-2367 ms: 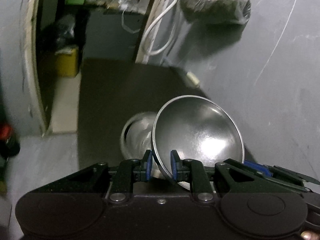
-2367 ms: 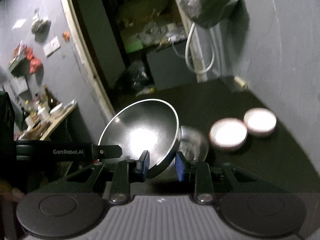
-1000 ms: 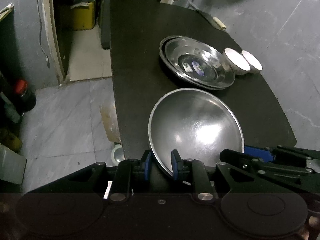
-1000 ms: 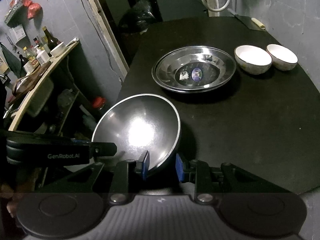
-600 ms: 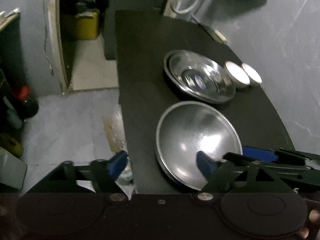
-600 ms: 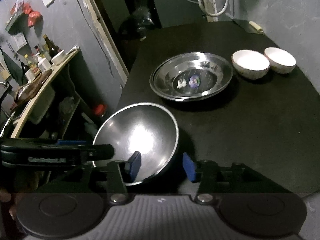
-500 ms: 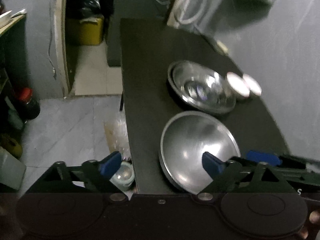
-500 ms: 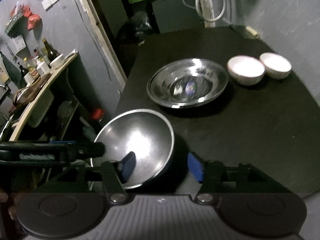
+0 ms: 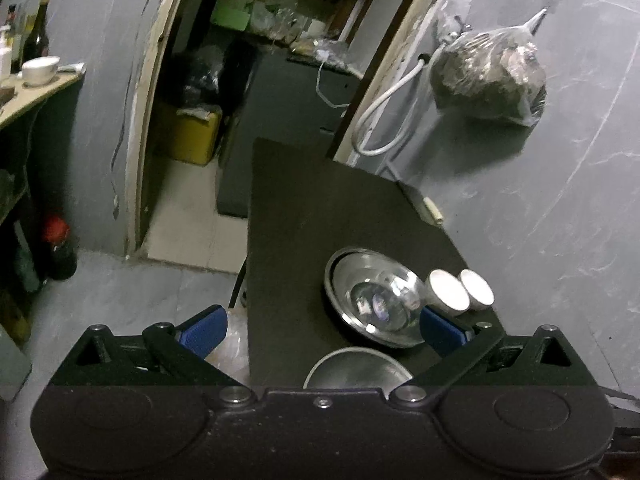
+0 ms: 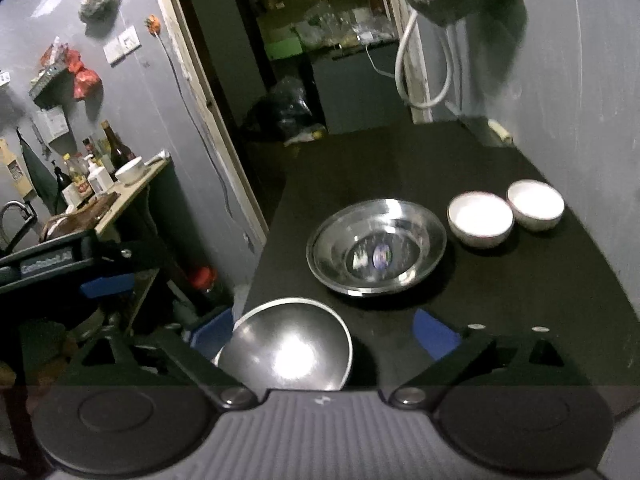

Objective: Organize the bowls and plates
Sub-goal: 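Lower the steel bowl onto the stacked plates and open both grippers, then move both grippers to the nearer red-rimmed white bowl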

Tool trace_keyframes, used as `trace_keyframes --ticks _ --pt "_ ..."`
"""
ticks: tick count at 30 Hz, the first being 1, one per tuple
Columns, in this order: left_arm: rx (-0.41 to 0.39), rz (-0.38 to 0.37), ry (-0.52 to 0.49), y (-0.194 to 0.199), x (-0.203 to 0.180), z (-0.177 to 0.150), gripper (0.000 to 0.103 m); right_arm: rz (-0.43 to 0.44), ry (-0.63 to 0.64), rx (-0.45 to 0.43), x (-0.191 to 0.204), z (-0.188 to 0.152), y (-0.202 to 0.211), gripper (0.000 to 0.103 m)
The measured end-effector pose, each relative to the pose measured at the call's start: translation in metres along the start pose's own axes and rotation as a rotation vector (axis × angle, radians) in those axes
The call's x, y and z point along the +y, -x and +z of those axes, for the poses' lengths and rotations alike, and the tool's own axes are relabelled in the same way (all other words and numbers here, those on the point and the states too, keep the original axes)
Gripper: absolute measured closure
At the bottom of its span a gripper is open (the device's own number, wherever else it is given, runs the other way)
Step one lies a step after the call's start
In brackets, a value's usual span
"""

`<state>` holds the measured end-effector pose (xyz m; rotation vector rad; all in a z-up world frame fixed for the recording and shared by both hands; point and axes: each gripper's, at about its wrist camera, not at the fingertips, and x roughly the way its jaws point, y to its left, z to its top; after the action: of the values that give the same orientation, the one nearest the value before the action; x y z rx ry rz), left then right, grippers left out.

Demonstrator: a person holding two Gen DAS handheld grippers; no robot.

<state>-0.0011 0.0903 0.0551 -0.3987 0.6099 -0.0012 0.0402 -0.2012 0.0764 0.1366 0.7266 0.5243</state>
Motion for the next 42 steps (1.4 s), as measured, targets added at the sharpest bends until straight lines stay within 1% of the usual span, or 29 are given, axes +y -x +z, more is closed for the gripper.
trace_keyframes --ticks 2,6,9,14,17,19,23,28,34,37,39,42 --pt "-0.027 0.017 -0.028 0.002 -0.007 0.005 0.001 -0.009 0.012 -0.024 0.003 0.005 0.007 0.0" --pt "-0.079 0.066 -0.142 0.01 -0.025 0.016 0.001 -0.044 0.014 -0.058 0.004 0.011 0.02 0.0" --pt "-0.103 0.034 -0.194 0.011 -0.041 0.025 0.001 -0.079 0.023 -0.081 0.001 0.01 0.032 0.0" --pt "-0.107 -0.037 -0.208 0.002 -0.066 0.034 0.001 -0.124 0.012 -0.113 -0.013 0.013 0.048 0.0" --pt "-0.105 -0.032 -0.214 -0.007 -0.082 0.034 0.001 -0.139 0.0 -0.114 -0.027 0.015 0.05 0.0" --pt "-0.1 -0.028 -0.222 -0.015 -0.091 0.031 0.001 -0.142 -0.012 -0.113 -0.038 0.016 0.048 0.0" --pt "-0.069 0.005 -0.241 -0.029 -0.107 0.027 0.001 -0.143 -0.049 -0.104 -0.066 0.02 0.042 0.0" --pt "-0.035 0.055 -0.261 -0.052 -0.129 0.022 0.001 -0.15 -0.037 -0.103 -0.103 0.029 0.031 0.0" --pt "-0.011 0.112 -0.261 -0.083 -0.151 0.022 0.001 -0.13 -0.046 -0.081 -0.145 0.044 0.01 0.0" --pt "-0.013 0.134 -0.279 -0.097 -0.16 0.024 0.001 -0.12 -0.042 -0.09 -0.158 0.045 -0.003 0.0" --pt "-0.003 0.142 -0.292 -0.104 -0.165 0.028 0.001 -0.132 -0.065 -0.073 -0.166 0.048 -0.014 0.0" --pt "0.009 0.146 -0.303 -0.114 -0.164 0.032 0.001 -0.123 -0.109 -0.05 -0.174 0.049 -0.026 0.0"
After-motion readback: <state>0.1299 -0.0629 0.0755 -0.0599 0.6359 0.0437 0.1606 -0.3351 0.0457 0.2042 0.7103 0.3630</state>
